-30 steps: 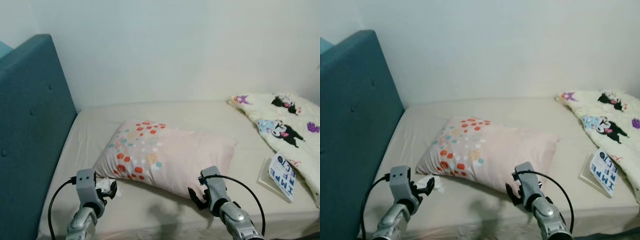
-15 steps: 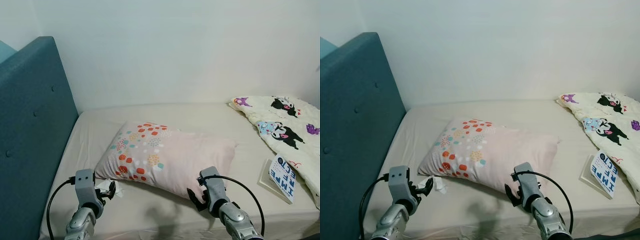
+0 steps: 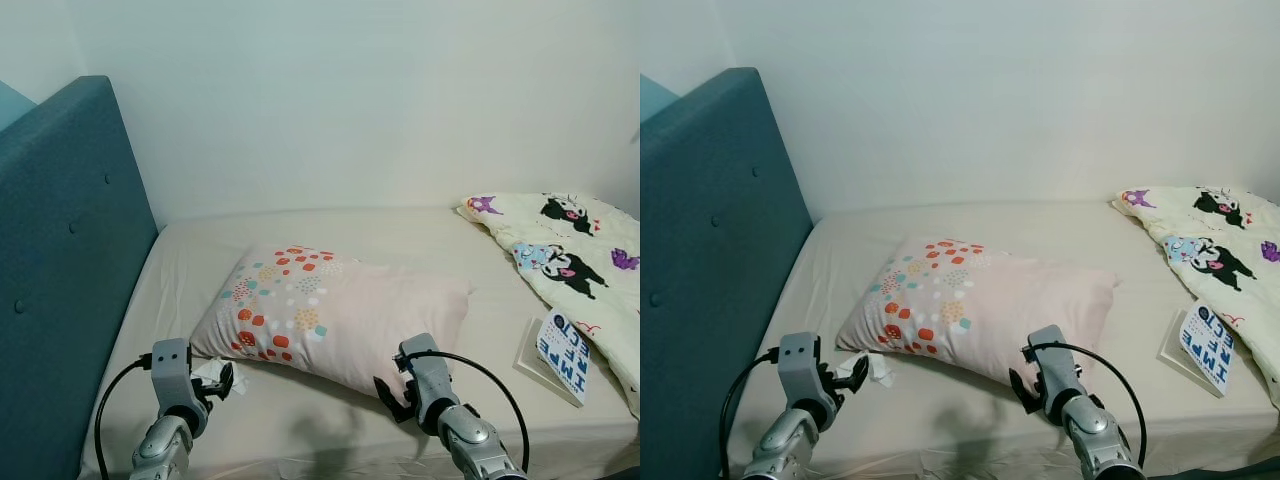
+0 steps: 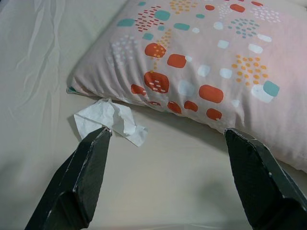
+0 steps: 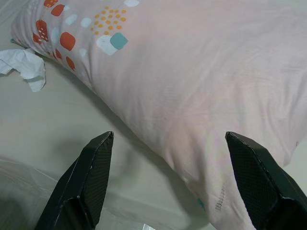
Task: Clean up the room
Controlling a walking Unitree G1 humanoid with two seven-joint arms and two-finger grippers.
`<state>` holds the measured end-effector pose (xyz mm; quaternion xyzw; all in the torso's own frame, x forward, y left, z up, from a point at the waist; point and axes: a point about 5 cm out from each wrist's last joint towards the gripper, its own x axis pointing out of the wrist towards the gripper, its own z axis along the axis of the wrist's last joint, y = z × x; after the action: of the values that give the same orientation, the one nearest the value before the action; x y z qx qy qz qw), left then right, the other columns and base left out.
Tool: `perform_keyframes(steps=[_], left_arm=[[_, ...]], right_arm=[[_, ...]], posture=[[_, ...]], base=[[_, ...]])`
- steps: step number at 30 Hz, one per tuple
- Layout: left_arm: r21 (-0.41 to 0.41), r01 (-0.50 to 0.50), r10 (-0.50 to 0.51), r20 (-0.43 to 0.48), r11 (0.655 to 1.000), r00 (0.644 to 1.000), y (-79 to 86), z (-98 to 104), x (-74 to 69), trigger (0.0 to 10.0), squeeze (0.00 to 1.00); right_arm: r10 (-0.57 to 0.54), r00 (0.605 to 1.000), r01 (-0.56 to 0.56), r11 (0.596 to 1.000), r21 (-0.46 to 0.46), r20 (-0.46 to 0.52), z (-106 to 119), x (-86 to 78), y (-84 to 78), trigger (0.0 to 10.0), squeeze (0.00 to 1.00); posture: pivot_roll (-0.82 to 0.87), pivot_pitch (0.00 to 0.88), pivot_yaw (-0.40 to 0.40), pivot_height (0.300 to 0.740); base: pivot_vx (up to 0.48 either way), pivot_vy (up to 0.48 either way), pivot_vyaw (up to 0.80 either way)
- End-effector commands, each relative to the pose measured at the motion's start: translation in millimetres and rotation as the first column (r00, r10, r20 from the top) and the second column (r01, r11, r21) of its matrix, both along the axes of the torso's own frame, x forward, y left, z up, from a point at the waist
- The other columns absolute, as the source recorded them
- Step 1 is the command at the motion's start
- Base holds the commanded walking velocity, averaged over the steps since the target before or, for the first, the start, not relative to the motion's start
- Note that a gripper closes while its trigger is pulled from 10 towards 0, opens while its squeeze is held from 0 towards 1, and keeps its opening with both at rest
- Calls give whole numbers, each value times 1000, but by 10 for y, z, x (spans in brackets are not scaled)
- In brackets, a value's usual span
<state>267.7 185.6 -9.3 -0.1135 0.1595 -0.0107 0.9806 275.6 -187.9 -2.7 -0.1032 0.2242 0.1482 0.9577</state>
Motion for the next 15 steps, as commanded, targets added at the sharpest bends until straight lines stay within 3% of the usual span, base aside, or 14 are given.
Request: perform_keyframes(steps=[1, 4, 15], left_arm=[[-15, 6, -7, -19, 1000, 1000, -40, -33, -21, 10000, 0], [-16, 9, -9, -17, 1000, 1000, -46, -27, -11, 10000, 0], [-27, 14, -15, -7, 1000, 1000, -70, -13, 3, 10000, 0]], right_arm=[[-5, 1000, 5, 1000, 9, -11, -27, -29, -10, 10000, 0], [0, 1000, 1, 1000, 19, -4, -21, -30, -6, 10000, 0], [18, 1000, -18, 1000, 19, -8, -15, -16, 14, 10000, 0]], posture=[[-60, 6, -34, 740], [-56, 7, -35, 740], [-54, 9, -39, 740]], base=[[0, 0, 0], [0, 0, 0], [0, 0, 799]])
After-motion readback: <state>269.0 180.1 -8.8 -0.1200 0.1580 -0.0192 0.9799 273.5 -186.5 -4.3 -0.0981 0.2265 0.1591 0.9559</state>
